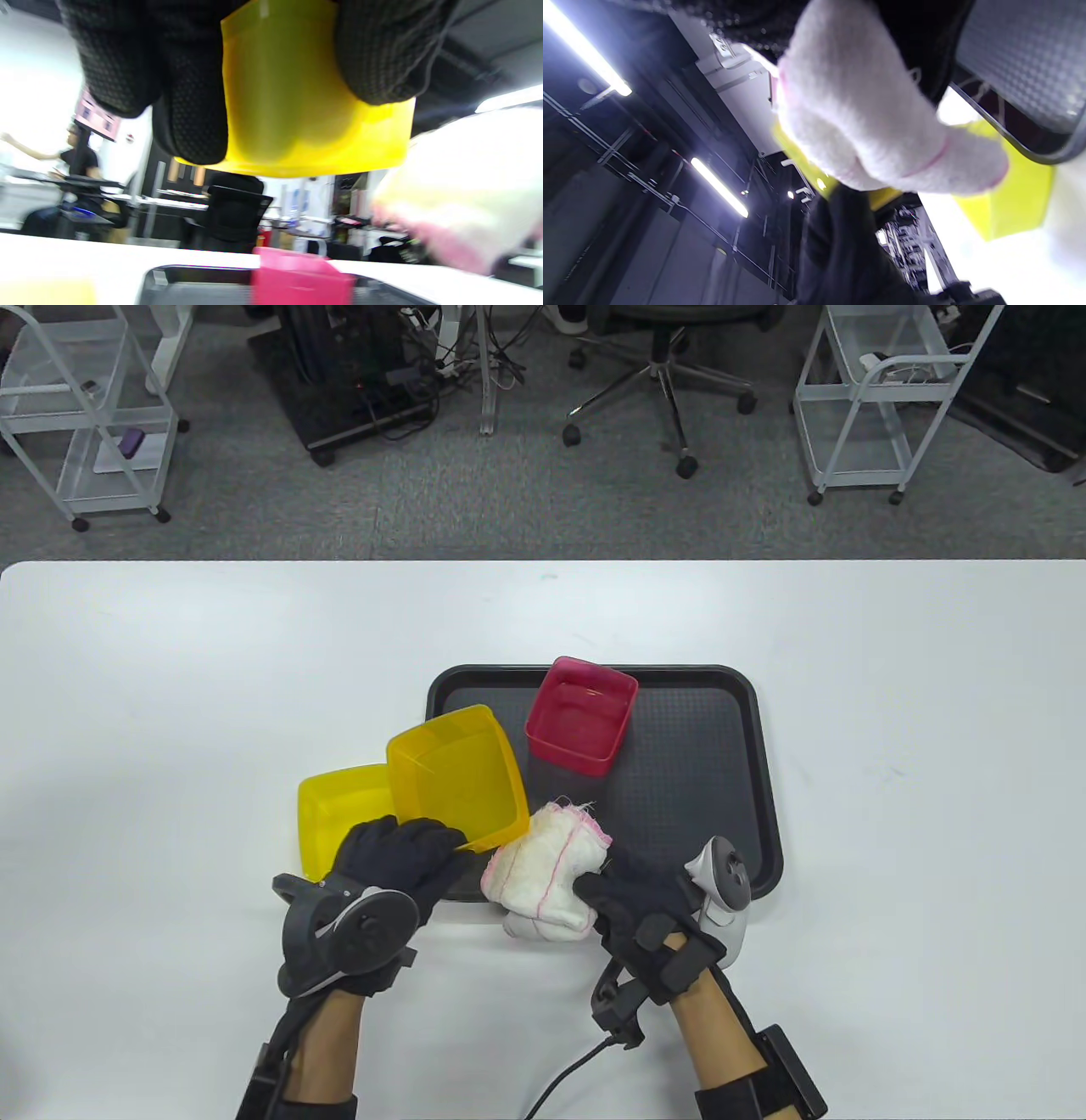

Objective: Wipe plastic food containers with dish cloth

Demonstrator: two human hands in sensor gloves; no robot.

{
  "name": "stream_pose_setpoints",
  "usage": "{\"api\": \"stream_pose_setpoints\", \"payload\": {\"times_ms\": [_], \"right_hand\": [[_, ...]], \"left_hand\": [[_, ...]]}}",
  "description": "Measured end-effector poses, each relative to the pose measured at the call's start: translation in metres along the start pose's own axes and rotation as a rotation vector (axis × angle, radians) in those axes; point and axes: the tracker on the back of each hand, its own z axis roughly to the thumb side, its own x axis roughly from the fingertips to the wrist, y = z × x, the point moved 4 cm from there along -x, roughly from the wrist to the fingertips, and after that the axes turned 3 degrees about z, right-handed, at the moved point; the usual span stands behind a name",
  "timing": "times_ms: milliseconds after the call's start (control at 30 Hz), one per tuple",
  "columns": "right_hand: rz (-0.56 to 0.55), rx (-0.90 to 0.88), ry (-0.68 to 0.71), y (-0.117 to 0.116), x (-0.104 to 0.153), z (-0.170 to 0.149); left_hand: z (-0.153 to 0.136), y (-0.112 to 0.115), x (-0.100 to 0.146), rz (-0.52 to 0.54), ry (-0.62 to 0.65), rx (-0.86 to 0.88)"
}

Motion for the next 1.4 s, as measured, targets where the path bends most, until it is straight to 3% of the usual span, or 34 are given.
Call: {"api": "stream_pose_setpoints", "payload": {"times_ms": [133,300,433,1400], "right_hand": [[-0.066,0.047,-0.006,0.012,0.003,-0.001],[-0.087,0.086,-0.032,0.019,0.006,-0.002],[-0.094,0.088,-0.035,0.019,0.006,-0.002],[-0.093,0.170,-0.036,0.021,0.006,-0.004]], "left_hand": [[-0.039,0.007,0.005,-0.061,-0.087,-0.100],[-0.084,0.008,0.015,-0.122,-0.235,-0.064],[-0.097,0.017,0.020,-0.215,-0.261,-0.102],[-0.096,0.036,0.026,-0.302,-0.252,-0.188]]}}
